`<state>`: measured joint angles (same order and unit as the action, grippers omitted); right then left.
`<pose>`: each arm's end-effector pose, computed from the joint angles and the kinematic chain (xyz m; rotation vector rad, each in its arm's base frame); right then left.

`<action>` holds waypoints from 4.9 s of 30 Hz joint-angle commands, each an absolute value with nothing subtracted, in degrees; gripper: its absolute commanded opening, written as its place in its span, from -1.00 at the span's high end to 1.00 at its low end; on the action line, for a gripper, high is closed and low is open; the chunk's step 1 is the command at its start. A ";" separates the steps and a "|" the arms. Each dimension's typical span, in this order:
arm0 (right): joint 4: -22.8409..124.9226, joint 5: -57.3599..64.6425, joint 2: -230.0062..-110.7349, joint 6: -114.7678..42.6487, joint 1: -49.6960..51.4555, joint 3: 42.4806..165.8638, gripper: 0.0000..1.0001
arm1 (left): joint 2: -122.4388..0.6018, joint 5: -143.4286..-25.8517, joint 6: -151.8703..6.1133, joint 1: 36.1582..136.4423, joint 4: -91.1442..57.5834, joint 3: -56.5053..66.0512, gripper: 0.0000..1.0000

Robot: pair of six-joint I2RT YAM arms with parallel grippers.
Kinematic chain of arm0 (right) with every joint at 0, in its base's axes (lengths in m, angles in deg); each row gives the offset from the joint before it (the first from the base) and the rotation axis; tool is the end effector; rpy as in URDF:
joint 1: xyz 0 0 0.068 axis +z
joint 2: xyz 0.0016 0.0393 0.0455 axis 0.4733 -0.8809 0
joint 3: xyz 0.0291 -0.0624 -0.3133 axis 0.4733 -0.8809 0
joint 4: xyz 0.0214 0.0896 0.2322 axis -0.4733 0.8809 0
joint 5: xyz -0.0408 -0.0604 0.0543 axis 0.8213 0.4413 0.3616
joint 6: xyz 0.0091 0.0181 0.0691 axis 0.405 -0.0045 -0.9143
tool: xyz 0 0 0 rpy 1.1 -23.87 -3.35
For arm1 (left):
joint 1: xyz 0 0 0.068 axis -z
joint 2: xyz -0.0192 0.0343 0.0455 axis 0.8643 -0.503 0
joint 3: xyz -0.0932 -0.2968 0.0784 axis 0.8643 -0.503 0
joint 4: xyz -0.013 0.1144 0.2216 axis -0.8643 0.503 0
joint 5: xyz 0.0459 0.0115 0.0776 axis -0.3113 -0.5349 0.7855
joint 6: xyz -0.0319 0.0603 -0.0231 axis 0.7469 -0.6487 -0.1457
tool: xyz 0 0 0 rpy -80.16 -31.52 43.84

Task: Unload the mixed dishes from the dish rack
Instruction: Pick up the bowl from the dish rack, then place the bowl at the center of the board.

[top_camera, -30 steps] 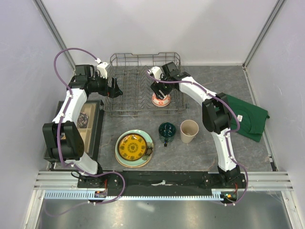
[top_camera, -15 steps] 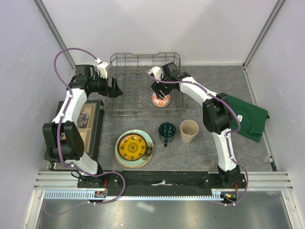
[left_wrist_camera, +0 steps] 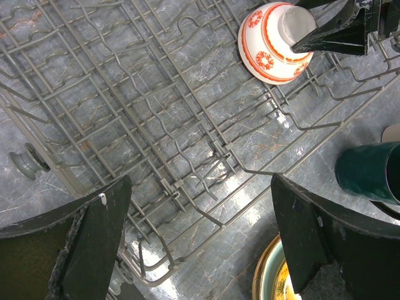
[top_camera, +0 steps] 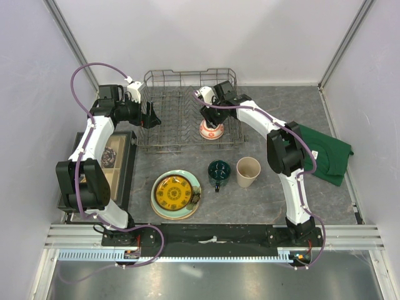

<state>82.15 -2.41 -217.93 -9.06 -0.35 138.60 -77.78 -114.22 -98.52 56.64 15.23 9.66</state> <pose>0.4702 0.2649 0.2397 -1.0924 2.1884 0.3521 0.3593 -0.0168 0.3378 0.5213 2.1702 -0.6122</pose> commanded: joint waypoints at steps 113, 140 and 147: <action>71.63 -25.90 -198.89 -36.80 0.49 140.07 0.19 | -91.60 -150.99 -10.27 66.39 -75.00 2.21 0.97; 74.53 -9.38 -185.45 -32.06 -6.54 136.65 -0.46 | -70.51 -130.81 -97.19 76.48 24.69 16.28 0.97; 77.25 -6.04 -183.95 -29.60 -7.94 135.24 -0.47 | -64.36 -117.88 -105.98 88.26 32.95 13.20 0.97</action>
<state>75.81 -9.27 -186.63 -31.73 -7.06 136.35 -69.19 -126.35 -95.55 82.37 27.17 13.53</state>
